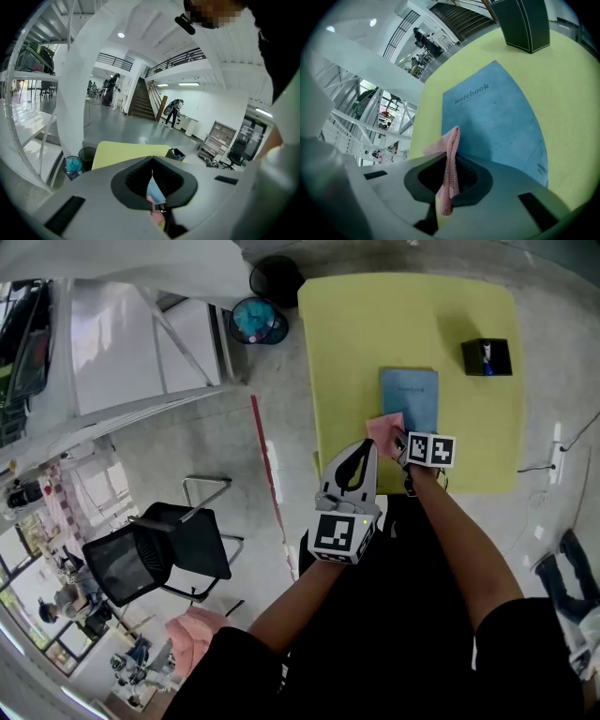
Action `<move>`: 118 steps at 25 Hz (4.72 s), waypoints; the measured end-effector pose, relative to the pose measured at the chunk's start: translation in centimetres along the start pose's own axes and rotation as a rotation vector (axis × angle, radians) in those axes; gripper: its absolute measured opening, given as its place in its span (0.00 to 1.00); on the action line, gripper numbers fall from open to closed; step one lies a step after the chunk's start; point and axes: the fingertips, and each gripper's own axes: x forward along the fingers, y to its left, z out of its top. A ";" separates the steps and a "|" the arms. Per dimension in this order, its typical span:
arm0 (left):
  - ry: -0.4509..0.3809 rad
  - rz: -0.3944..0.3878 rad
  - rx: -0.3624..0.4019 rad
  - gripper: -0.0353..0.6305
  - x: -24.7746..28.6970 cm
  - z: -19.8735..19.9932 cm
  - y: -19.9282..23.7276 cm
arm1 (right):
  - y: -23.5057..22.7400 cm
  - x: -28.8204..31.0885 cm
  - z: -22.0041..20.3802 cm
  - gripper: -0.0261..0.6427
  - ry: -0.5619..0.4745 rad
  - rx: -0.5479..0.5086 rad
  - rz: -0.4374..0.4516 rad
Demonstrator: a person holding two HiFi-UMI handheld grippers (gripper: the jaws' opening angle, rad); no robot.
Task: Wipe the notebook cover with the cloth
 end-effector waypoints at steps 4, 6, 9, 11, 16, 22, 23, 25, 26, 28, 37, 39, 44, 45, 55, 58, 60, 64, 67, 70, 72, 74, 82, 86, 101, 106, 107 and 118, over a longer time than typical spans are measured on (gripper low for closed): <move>0.007 -0.004 0.007 0.08 0.1 -0.3 -0.5 | -0.9 -0.6 0.1 0.09 -0.006 -0.006 0.003; 0.013 -0.006 0.007 0.08 0.3 -0.5 -0.7 | -1.3 -0.8 0.3 0.09 -0.005 -0.009 0.003; 0.016 -0.010 0.015 0.08 0.5 -0.7 -1.3 | -1.7 -1.0 0.5 0.09 -0.004 -0.014 0.007; 0.014 -0.017 0.021 0.08 0.8 -0.6 -1.9 | -1.9 -1.2 0.5 0.09 -0.001 -0.018 0.010; 0.014 -0.028 0.029 0.08 1.6 -0.6 -3.4 | -2.6 -1.6 0.5 0.09 0.000 -0.020 0.017; 0.020 -0.015 0.048 0.08 2.3 -0.5 -4.6 | -2.9 -2.1 0.6 0.09 0.013 -0.054 0.026; 0.020 -0.013 0.055 0.08 2.5 -0.4 -4.7 | -3.1 -2.2 0.7 0.09 0.014 -0.057 0.027; 0.017 -0.011 0.058 0.08 2.9 -0.2 -5.2 | -3.6 -2.5 0.9 0.09 0.016 -0.059 0.028; 0.016 -0.011 0.058 0.08 3.2 -0.1 -5.5 | -3.9 -2.7 1.0 0.09 0.017 -0.061 0.030; 0.014 -0.010 0.059 0.08 3.6 0.0 -6.2 | -4.5 -3.2 1.1 0.09 0.018 -0.068 0.034; 0.007 -0.015 0.076 0.08 4.4 0.3 -9.2 | -6.3 -4.7 1.2 0.09 0.021 -0.087 0.045; 0.004 -0.004 0.079 0.08 4.5 0.4 -9.5 | -6.7 -4.9 1.5 0.09 0.016 -0.085 0.050; 0.010 0.017 0.094 0.08 4.7 0.0 -10.7 | -7.7 -5.7 1.6 0.09 0.012 -0.073 0.061; 0.011 0.017 0.103 0.08 4.6 0.0 -11.0 | -7.8 -5.8 1.6 0.09 0.013 -0.073 0.060; -0.022 0.056 0.076 0.08 1.7 0.3 -11.2 | -8.9 -6.9 1.7 0.09 0.007 -0.132 0.053; -0.007 0.055 0.089 0.08 0.4 0.0 -11.1 | -9.1 -7.5 1.8 0.09 -0.007 -0.155 0.024; -0.006 0.050 0.088 0.08 -0.4 0.0 -11.0 | -9.1 -8.3 1.7 0.09 -0.030 -0.160 0.002; -0.020 0.027 0.059 0.08 -2.2 -0.6 -11.6 | -7.6 -11.1 0.9 0.09 -0.124 -0.133 0.060; -0.056 -0.020 0.066 0.08 -3.9 -1.1 -12.8 | -5.5 -14.4 0.3 0.09 -0.223 -0.189 0.108; -0.054 -0.046 0.058 0.08 -7.8 -2.0 -13.1 | -1.0 -18.0 -1.4 0.09 -0.329 -0.268 0.114; -0.036 -0.068 0.054 0.08 -11.2 -3.0 -13.4 | 2.5 -20.8 -3.5 0.10 -0.410 -0.285 0.123; -0.042 -0.101 0.075 0.08 -14.4 -3.7 -14.2 | 5.5 -24.2 -5.8 0.10 -0.501 -0.292 0.120; -0.156 -0.100 0.112 0.08 -29.2 -4.5 -15.7 | 15.2 -35.3 -20.7 0.10 -0.653 -0.299 0.102; -0.190 -0.093 0.078 0.08 -34.3 -5.5 -17.4 | 19.4 -40.5 -25.3 0.10 -0.742 -0.359 0.158; -0.358 -0.025 0.176 0.08 -41.6 -2.8 -25.9 | 21.8 -52.1 -29.9 0.10 -0.827 -0.655 -0.003; -0.392 -0.021 0.192 0.08 -41.7 -1.5 -29.5 | 20.9 -56.2 -29.4 0.10 -0.871 -0.687 -0.030; -0.403 -0.013 0.194 0.08 -41.7 -1.3 -29.9 | 20.7 -56.7 -29.3 0.10 -0.876 -0.693 -0.031; -0.411 0.078 0.248 0.08 -42.1 -1.1 -30.7 | 20.4 -56.9 -28.6 0.10 -0.846 -0.777 0.026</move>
